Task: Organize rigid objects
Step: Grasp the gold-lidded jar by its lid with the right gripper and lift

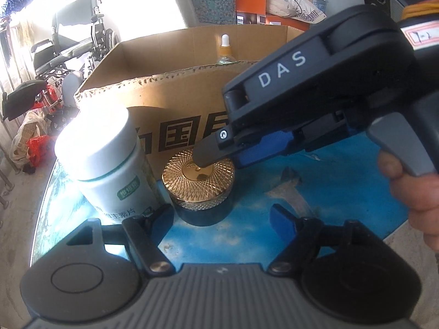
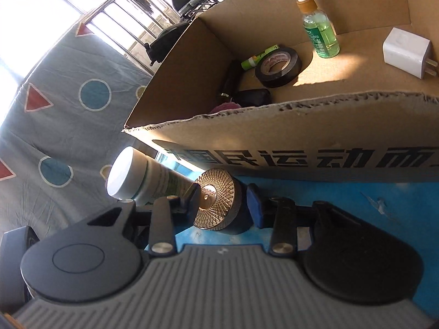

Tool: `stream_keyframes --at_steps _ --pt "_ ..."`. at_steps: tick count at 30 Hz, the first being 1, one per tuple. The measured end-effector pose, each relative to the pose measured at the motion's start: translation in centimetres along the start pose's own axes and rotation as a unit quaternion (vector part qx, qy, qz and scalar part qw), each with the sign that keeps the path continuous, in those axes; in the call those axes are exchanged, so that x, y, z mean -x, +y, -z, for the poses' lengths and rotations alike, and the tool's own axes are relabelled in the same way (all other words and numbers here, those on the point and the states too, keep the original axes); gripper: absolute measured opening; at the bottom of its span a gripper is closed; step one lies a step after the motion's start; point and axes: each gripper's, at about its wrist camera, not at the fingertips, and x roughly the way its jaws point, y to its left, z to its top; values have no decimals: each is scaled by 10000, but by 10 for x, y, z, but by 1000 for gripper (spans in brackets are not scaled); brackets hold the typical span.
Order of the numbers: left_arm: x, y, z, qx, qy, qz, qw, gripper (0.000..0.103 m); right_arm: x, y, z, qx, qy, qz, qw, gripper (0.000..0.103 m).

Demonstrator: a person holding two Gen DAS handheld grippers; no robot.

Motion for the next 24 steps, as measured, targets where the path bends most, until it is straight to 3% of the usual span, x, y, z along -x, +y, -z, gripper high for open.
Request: stream_keyframes --at_steps 12,21,24 --pt "-5 -7 -5 -33 53 14 10000 78 -8 0 -3 259 136 100 9995 33" --pt "-2 -31 -8 -411 5 584 9974 78 28 -24 11 9 -33 300 9995 34" --pt "-1 -38 -8 -550 -15 617 9966 74 38 -33 16 -89 -107 325 9994 34"
